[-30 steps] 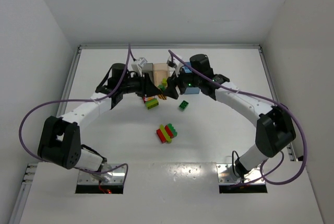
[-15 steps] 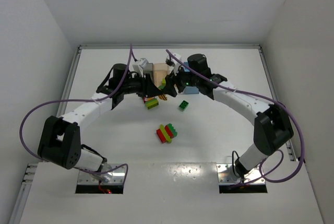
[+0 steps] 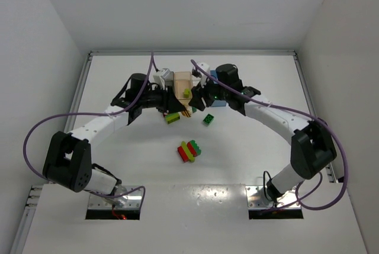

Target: Sort the legos into containers by color

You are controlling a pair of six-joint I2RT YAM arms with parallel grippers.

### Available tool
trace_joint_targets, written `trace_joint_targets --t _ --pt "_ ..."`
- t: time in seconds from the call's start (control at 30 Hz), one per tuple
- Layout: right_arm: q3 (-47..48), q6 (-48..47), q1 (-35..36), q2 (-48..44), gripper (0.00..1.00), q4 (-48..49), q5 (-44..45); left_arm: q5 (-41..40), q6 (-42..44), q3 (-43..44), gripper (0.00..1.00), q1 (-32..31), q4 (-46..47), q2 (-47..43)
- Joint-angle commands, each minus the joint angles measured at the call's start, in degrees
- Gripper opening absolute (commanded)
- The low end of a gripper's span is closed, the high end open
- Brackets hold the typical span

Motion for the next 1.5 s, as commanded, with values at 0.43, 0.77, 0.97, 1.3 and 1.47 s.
trace_joint_targets --t 0.43,0.77,0.97,1.3,1.47 --pt "-6.1 -2.8 -1.8 -10.2 0.63 0.9 -1.4 -12.0 4.8 5.5 0.11 -0.8 -4.0 -1.1" --pt "-6.6 0.2 -8.6 -13.3 0.67 -1.7 1.3 -26.9 10.9 25.4 0.11 -1.8 -7.8 15.0" --pt "-6.1 1.4 -14.0 -13.3 0.67 -2.7 1.3 -25.9 12.2 37.9 0.13 -3.0 -8.5 26.8" --pt "-5.6 1.3 -18.4 -13.3 0.67 -5.9 -1.9 -25.4 12.2 49.0 0.28 -6.3 -9.5 38.0" --pt "-4.4 -2.4 -18.9 -11.4 0.69 -11.0 -6.7 -26.6 12.7 49.7 0.48 -6.3 -10.6 39.8"
